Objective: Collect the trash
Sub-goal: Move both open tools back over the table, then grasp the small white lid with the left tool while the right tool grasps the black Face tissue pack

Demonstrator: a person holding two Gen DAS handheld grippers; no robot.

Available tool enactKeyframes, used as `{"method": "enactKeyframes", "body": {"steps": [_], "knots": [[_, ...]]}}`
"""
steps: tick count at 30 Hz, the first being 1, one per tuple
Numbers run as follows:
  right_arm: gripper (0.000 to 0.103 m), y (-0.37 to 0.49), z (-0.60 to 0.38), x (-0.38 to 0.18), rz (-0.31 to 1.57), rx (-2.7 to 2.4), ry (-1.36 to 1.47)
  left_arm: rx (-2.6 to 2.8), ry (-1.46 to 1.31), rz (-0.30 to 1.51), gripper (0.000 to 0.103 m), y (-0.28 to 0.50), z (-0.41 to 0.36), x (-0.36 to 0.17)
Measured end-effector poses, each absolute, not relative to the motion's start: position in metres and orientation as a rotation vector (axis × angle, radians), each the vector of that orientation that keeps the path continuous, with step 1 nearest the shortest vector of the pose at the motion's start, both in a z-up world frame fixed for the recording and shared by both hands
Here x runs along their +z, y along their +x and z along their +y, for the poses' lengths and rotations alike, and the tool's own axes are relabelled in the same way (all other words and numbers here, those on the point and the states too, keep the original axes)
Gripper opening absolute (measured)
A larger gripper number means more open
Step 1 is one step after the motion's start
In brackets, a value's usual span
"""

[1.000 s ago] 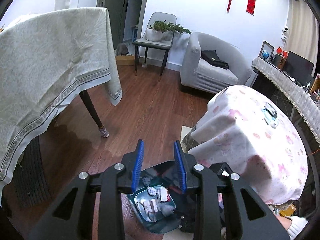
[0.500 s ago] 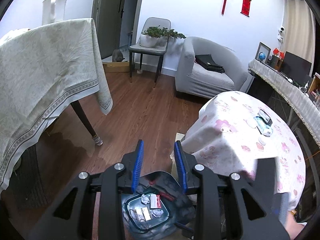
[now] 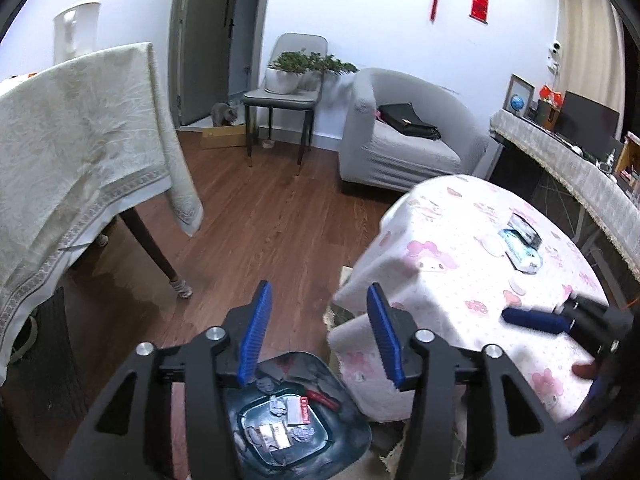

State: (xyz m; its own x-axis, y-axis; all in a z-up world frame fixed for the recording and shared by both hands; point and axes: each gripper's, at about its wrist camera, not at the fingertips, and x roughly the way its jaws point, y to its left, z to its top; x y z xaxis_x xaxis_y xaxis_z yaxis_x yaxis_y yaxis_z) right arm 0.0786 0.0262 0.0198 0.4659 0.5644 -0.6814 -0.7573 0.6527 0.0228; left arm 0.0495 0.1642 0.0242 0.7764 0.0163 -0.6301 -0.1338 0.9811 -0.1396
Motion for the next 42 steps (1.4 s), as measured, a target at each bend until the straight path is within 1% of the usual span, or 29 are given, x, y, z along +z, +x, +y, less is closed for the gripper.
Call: {"method": "enactKeyframes", "body": {"steps": [1, 2, 3, 9, 19, 24, 26, 28, 31, 33, 37, 40, 42], "knots": [[0.073, 0.085, 0.017, 0.022, 0.708, 0.806, -0.288, 0.065, -0.180, 0.677, 0.055, 0.051, 0.160, 0.024], [0.071, 0.091, 0.009, 0.023, 0.706, 0.787, -0.276, 0.039, -0.171, 0.672, 0.058, 0.053, 0.152, 0.024], [0.067, 0.096, 0.001, 0.023, 0.703, 0.767, -0.266, 0.024, -0.157, 0.668, 0.061, 0.055, 0.145, 0.025], [0.065, 0.132, -0.043, 0.022, 0.706, 0.655, -0.206, -0.076, -0.082, 0.661, 0.069, 0.070, 0.104, 0.024], [0.056, 0.156, -0.092, 0.027, 0.695, 0.557, -0.135, -0.218, 0.000, 0.708, 0.071, 0.100, 0.048, 0.010], [0.056, 0.167, -0.117, 0.026, 0.687, 0.514, -0.102, -0.280, 0.036, 0.728, 0.071, 0.113, 0.023, 0.001], [0.059, 0.173, -0.127, 0.026, 0.692, 0.496, -0.081, -0.306, 0.049, 0.737, 0.071, 0.118, 0.012, -0.002], [0.071, 0.180, -0.140, 0.026, 0.694, 0.486, -0.051, -0.332, 0.061, 0.746, 0.071, 0.124, 0.002, -0.005], [0.083, 0.190, -0.155, 0.025, 0.706, 0.480, -0.003, -0.369, 0.081, 0.765, 0.069, 0.132, -0.011, -0.011], [0.087, 0.198, -0.165, 0.022, 0.722, 0.472, 0.037, -0.394, 0.090, 0.779, 0.069, 0.138, -0.019, -0.015], [0.088, 0.211, -0.173, 0.016, 0.760, 0.476, 0.067, -0.410, 0.112, 0.818, 0.066, 0.149, -0.032, -0.026], [0.088, 0.218, -0.173, 0.013, 0.776, 0.480, 0.062, -0.406, 0.127, 0.825, 0.062, 0.154, -0.035, -0.028], [0.088, 0.223, -0.171, 0.011, 0.789, 0.493, 0.073, -0.410, 0.123, 0.827, 0.058, 0.158, -0.035, -0.027]]}}
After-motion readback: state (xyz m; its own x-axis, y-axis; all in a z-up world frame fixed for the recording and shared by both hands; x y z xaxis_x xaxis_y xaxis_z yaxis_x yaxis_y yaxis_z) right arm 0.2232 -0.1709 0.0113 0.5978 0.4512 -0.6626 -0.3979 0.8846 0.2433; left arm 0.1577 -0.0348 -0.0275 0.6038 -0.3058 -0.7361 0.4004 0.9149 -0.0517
